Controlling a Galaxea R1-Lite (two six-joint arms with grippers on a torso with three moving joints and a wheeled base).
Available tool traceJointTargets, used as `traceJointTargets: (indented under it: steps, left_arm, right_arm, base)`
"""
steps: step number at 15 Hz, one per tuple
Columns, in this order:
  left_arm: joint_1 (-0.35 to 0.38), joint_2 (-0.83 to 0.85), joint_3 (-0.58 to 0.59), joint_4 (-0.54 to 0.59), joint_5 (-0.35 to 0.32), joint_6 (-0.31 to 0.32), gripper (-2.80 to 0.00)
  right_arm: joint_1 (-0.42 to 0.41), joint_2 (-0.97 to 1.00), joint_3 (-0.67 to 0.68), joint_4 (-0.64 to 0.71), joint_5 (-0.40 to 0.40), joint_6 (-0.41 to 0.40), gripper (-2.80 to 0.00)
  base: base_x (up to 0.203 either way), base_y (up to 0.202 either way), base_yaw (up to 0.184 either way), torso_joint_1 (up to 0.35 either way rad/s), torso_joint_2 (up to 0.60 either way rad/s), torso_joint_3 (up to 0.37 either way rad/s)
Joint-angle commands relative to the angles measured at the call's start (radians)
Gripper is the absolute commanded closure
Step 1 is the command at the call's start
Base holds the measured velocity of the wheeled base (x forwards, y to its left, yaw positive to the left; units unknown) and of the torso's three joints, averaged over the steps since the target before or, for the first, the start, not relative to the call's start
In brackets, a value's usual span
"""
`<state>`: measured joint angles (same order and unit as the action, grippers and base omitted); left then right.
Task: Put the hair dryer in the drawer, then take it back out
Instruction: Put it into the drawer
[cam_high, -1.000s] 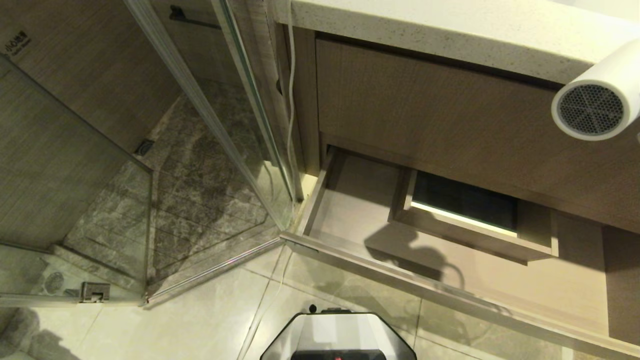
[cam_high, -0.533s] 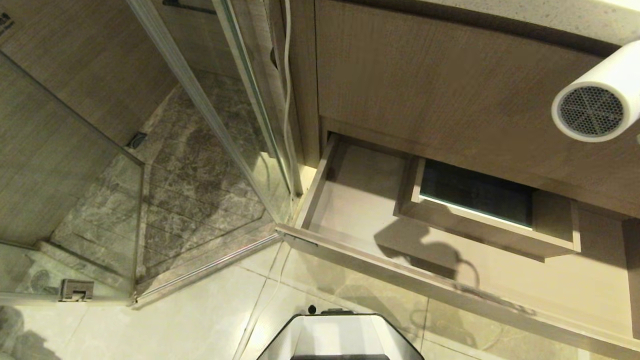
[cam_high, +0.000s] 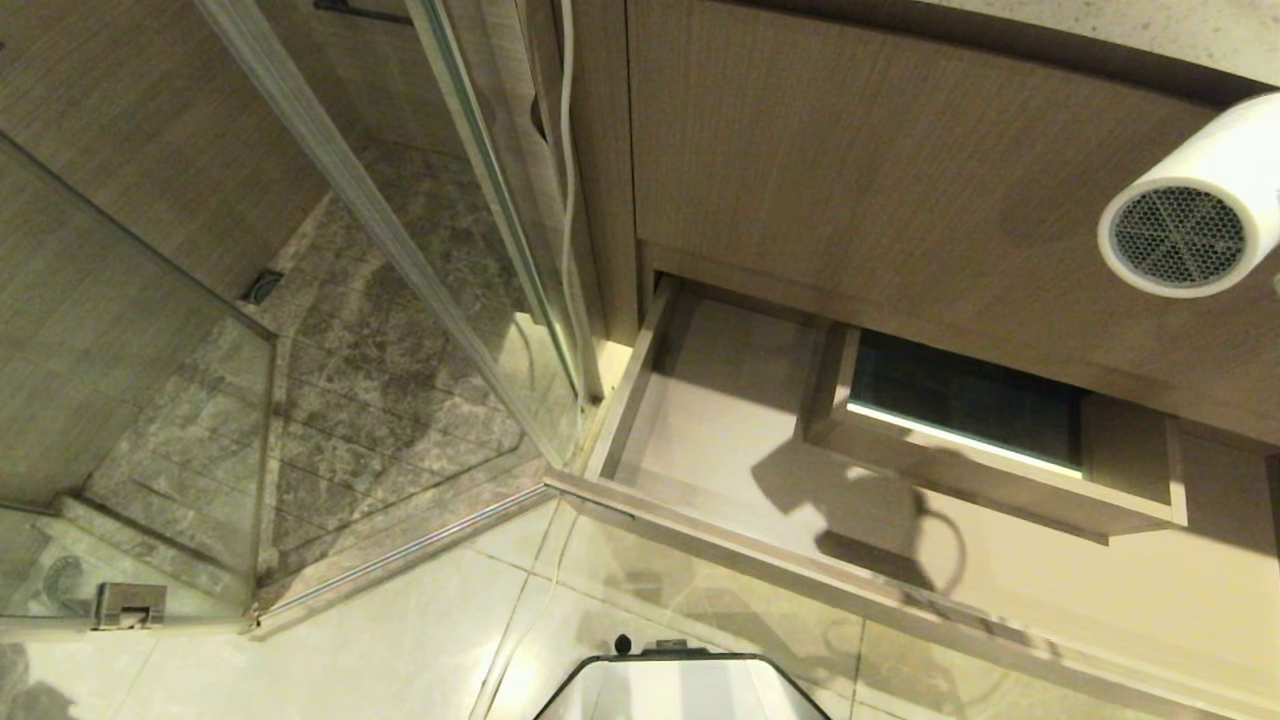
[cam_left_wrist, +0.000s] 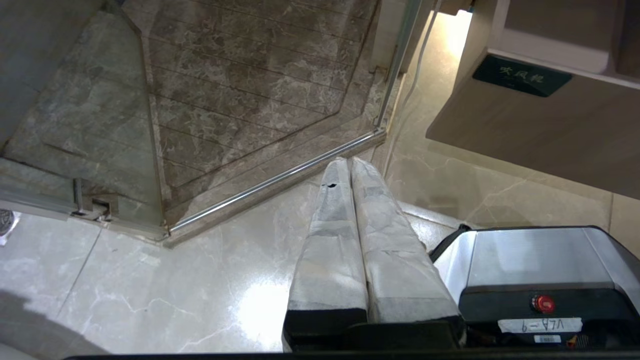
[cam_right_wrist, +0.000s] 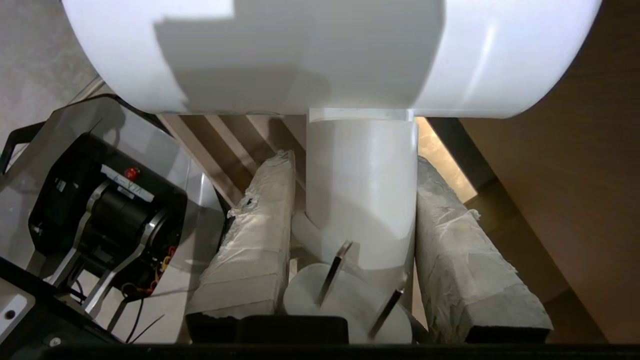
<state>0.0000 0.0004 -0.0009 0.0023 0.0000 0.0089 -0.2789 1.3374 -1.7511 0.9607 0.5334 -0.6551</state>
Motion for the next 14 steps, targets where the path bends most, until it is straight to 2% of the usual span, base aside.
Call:
traceJointTargets:
  steps: [1,9,14]
  left_arm:
    - [0.0,0.0,-0.001,-0.001,0.0,0.0,0.0]
    - [0.0,0.0,0.0,0.001,0.0,0.0,0.0]
    - [0.0,0.0,-0.001,0.001,0.0,0.0,0.0]
  right_arm:
    - [0.0,0.002,-0.001,0.003,0.003,-0.003,0.0]
    - [-0.002,-0.001,0.003,0.01,0.002,-0.003,0.0]
    - [0.0,-0.051,0.079,0.02,0.002,-0.011,0.0]
  base:
    - [0.0,0.0,0.0,0.065,0.03,0.052]
    - [0.0,0.0,0.0,0.011,0.01,0.012]
    - [0.0,0.0,0.0,0.0,0.0,0.0]
